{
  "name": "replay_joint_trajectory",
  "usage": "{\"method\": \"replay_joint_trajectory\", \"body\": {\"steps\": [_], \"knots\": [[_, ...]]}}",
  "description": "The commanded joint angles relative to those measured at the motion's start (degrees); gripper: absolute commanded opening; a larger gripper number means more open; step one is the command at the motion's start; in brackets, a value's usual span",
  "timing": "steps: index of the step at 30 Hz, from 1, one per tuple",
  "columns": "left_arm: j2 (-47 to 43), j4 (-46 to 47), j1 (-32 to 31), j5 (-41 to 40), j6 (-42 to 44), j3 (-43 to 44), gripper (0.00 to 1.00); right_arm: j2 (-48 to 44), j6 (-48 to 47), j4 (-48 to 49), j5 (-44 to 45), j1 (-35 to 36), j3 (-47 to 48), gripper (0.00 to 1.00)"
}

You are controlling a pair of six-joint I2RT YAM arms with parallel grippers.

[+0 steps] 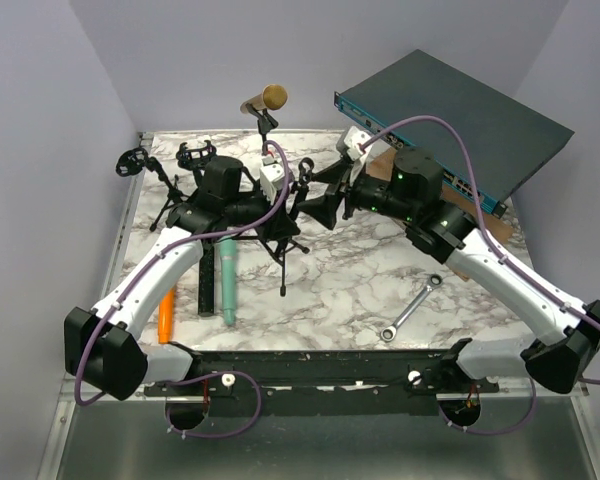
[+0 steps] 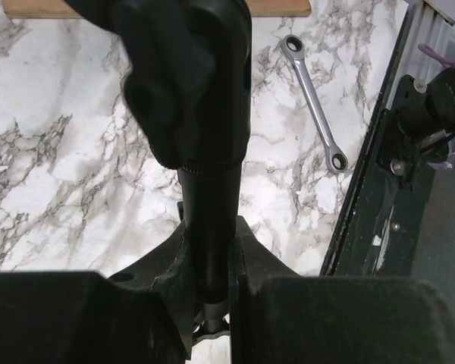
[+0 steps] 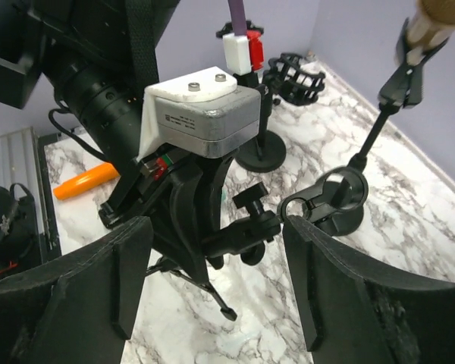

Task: Remove the microphone from the stand

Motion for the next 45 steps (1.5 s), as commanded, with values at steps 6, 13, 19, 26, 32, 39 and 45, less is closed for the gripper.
{"method": "replay_joint_trajectory", "body": {"steps": [6,13,19,26,32,39,45], "knots": [[-0.81,5.76,1.35,3.73,-1.10,2.45,0.00,-5.89,1.08,0.31,0.52,-1.88,-4.27,0.69],[-1.94,5.81,1.40,13.75,-1.10,1.97,0.00,-5.70,2.14,3.93,-5.58,-3.03,-9.78,0.65],[-2.43,5.07,1.40,22.70,-0.71,1.26,0.00,-3.99,0.68,5.72,-9.79,-2.97,-11.34,0.72],[-1.87,1.36,1.05,27.95,2.54,1.17,0.00,-2.74,0.31,6.04,-13.66,-3.06,-10.40,0.73],[-1.35,-0.67,-0.24,29.51,4.36,1.59,0.00,-1.31,1.09,7.98,-17.18,-3.05,-10.14,0.67],[-0.31,-3.56,-1.39,28.80,6.83,2.61,0.00,-0.49,1.53,8.90,-21.41,-3.06,-10.04,0.49],[0.94,-5.43,-2.16,28.25,8.08,3.71,0.00,-0.31,2.38,10.43,-23.97,-3.05,-11.10,0.46]]}}
